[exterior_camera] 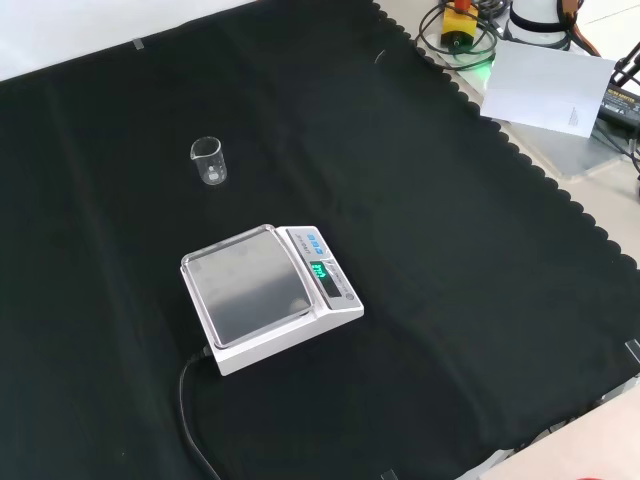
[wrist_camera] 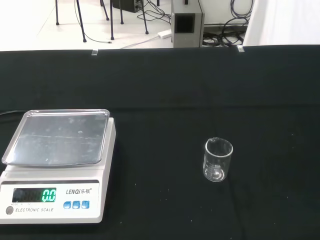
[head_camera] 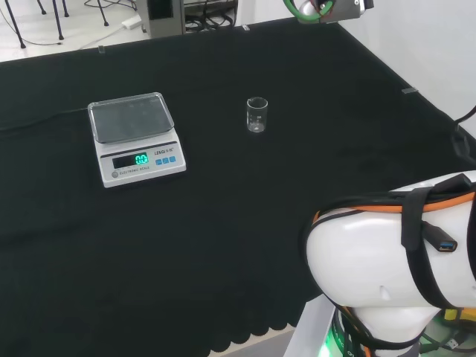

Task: Pick up the beaker.

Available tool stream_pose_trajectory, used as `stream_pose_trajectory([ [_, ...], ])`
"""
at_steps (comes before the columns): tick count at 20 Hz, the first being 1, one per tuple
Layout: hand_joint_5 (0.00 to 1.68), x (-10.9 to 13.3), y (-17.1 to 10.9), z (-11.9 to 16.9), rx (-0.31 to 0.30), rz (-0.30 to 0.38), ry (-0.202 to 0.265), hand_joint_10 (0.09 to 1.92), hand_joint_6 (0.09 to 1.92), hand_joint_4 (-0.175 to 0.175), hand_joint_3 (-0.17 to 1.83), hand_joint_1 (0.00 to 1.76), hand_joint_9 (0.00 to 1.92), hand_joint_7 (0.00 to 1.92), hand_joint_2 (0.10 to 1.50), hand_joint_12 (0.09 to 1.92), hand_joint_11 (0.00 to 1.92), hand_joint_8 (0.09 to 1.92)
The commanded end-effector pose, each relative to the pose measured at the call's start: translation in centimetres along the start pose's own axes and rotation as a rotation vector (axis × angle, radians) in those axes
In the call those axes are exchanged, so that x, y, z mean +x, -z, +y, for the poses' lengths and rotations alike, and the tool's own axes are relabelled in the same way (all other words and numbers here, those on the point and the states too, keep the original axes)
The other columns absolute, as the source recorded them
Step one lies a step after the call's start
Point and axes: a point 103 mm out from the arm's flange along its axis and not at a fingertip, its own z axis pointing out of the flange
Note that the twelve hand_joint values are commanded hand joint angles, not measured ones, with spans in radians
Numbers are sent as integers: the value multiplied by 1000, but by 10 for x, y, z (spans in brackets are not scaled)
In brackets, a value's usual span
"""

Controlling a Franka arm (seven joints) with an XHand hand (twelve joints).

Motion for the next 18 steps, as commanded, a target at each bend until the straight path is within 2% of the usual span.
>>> stream_pose_trajectory([
  [1,409,2,46,-19,-77,33,4,805,634,-62,-175,678,685,493,1173,1343,422,756],
  [2,355,2,44,-15,-70,36,5,782,568,-60,-175,629,624,417,1170,1382,331,736],
  [4,320,3,36,-5,-53,36,12,768,516,-59,-175,595,582,364,1169,1413,264,723],
  [14,330,14,-14,45,55,85,84,767,502,-63,-175,595,579,365,1174,1417,258,731],
  [18,335,13,-37,60,45,115,89,769,504,-65,-175,600,582,370,1173,1415,263,735],
])
